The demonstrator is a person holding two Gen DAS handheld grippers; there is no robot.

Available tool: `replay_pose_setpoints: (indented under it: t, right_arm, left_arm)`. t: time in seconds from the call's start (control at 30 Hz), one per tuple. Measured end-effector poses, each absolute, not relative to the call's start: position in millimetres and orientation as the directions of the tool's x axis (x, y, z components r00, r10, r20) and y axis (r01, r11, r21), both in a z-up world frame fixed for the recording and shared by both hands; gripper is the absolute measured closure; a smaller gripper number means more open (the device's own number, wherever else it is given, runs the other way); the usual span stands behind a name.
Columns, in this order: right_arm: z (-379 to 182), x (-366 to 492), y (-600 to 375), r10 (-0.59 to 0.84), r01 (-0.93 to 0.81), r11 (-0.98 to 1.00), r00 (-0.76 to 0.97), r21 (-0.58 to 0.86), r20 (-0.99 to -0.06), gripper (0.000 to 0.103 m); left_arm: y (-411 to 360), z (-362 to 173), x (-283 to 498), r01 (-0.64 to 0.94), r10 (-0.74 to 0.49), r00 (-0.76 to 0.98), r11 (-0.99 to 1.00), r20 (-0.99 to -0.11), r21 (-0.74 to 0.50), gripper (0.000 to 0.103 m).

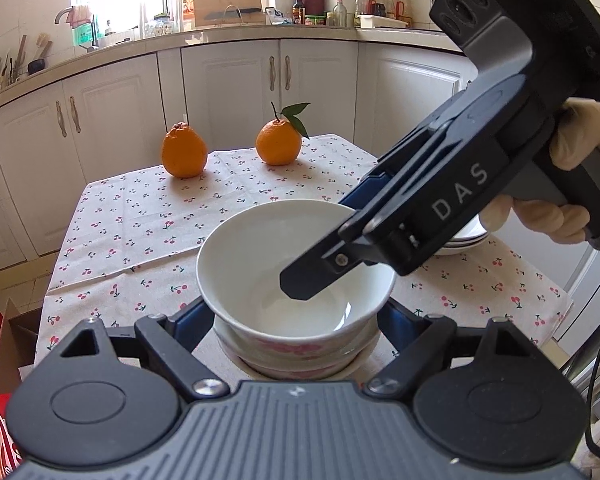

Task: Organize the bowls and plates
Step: 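Carry the bowl with the right gripper and lower it into the nested bowls, then open the right gripper and withdraw it from the three-bowl stack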

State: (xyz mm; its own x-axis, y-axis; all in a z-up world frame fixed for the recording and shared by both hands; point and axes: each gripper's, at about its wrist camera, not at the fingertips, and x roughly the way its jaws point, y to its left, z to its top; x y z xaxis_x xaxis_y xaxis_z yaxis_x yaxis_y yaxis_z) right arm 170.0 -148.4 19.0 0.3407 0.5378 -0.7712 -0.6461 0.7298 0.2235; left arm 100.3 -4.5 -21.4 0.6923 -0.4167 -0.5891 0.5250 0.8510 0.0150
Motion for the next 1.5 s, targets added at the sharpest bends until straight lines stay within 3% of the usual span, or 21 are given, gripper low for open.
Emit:
replay_pose_setpoints:
  t: [0.43,0.77,1.5]
  right_arm:
    - [13.6,170.7,-148.0,0.531,-0.643,0.734,0.341,0.219,-0.776,0.027]
    - [16.0,167.0,-147.1,0.531,-0.646,0.737,0.371,0.199,-0.762,0.006]
    - [21.9,126.0,-131.6,0.445,-0.664,0.748,0.507,-0.005,-0.738,0.000]
  left_arm:
    - [-4.1,-24.0,103.5,0.531,-0.432,0.680,0.847,-0.593,-0.008,0.013]
    - [-0.4,-24.0,102.2,0.548,-0.451,0.671,0.836,-0.588,-0.015,0.007]
    - [20.9,-28.4,86.8,0.601,-0.433,0.669,0.794,-0.605,0.096,0.006]
